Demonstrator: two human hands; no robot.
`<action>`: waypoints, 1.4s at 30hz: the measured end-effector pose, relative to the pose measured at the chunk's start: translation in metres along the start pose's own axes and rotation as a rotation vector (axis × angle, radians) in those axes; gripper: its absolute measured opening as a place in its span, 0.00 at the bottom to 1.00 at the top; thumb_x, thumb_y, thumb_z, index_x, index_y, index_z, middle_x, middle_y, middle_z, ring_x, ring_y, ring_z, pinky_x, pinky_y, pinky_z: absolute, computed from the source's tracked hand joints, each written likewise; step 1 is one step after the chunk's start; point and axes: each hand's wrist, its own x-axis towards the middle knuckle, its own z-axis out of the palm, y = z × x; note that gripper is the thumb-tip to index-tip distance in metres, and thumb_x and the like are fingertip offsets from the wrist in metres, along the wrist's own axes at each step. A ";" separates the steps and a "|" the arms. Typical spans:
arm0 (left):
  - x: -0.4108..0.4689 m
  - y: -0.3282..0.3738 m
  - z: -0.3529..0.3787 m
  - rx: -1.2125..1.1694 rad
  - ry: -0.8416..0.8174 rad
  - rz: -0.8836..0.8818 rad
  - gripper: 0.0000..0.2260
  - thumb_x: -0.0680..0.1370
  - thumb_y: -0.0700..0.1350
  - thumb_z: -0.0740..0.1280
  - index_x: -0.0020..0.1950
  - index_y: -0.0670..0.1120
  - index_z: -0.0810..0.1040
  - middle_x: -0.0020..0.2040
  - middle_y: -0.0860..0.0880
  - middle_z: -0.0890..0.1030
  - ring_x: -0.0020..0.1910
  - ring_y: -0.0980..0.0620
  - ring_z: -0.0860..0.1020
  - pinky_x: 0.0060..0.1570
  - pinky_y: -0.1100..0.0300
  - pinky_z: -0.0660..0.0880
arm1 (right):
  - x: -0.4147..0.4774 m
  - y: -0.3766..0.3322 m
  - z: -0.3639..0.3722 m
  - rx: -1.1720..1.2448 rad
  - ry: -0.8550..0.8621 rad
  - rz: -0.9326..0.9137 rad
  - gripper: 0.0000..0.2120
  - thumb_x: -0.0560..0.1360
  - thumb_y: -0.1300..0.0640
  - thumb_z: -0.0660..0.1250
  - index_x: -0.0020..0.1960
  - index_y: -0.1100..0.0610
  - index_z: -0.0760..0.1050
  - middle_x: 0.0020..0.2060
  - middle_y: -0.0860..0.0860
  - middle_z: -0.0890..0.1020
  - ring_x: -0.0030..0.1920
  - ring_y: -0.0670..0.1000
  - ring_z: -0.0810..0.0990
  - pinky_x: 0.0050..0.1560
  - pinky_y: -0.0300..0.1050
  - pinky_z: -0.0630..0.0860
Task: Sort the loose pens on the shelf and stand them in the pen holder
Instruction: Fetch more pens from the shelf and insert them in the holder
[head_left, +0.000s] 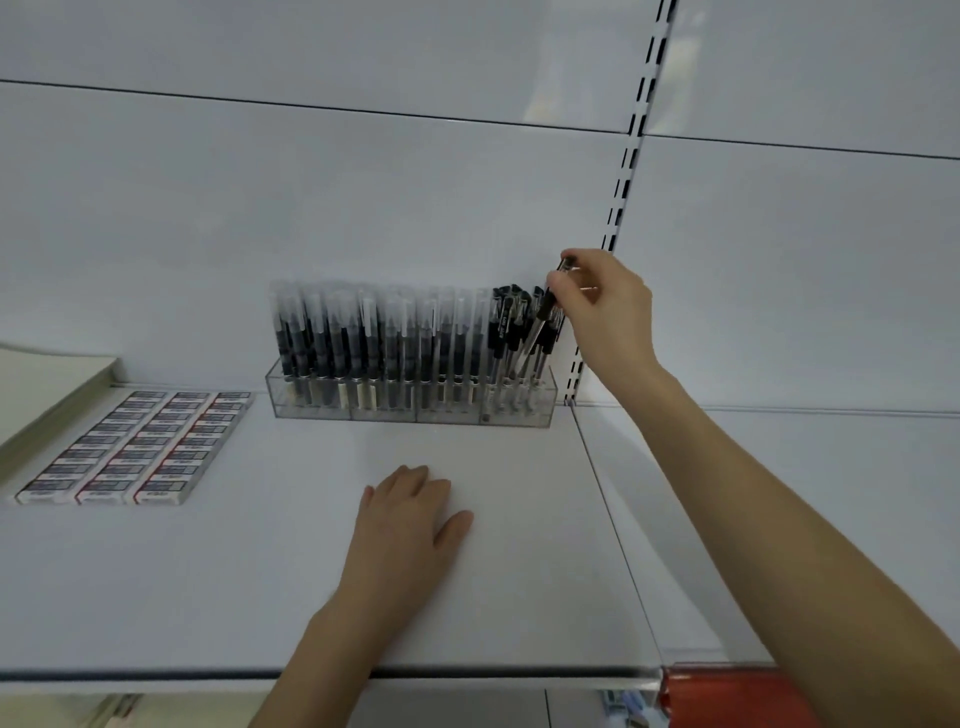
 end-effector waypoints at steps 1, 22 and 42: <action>-0.001 0.001 -0.001 0.002 -0.009 -0.004 0.27 0.73 0.59 0.52 0.65 0.45 0.73 0.70 0.45 0.69 0.72 0.45 0.63 0.70 0.50 0.56 | 0.002 0.001 0.003 -0.023 -0.021 -0.011 0.11 0.76 0.59 0.64 0.57 0.59 0.76 0.43 0.48 0.78 0.44 0.46 0.76 0.46 0.33 0.73; 0.000 -0.005 0.001 -0.009 0.028 0.046 0.21 0.77 0.55 0.59 0.61 0.42 0.76 0.66 0.41 0.74 0.68 0.40 0.68 0.67 0.43 0.63 | -0.041 0.044 0.010 -0.318 -0.359 0.112 0.14 0.77 0.54 0.64 0.58 0.61 0.75 0.52 0.55 0.81 0.50 0.50 0.78 0.56 0.44 0.74; -0.037 0.227 0.067 0.142 -0.197 0.610 0.17 0.69 0.53 0.63 0.44 0.41 0.82 0.39 0.41 0.84 0.37 0.42 0.83 0.35 0.49 0.79 | -0.166 0.120 -0.353 -0.861 -0.053 0.570 0.19 0.78 0.53 0.60 0.66 0.62 0.70 0.66 0.56 0.73 0.67 0.55 0.69 0.60 0.37 0.59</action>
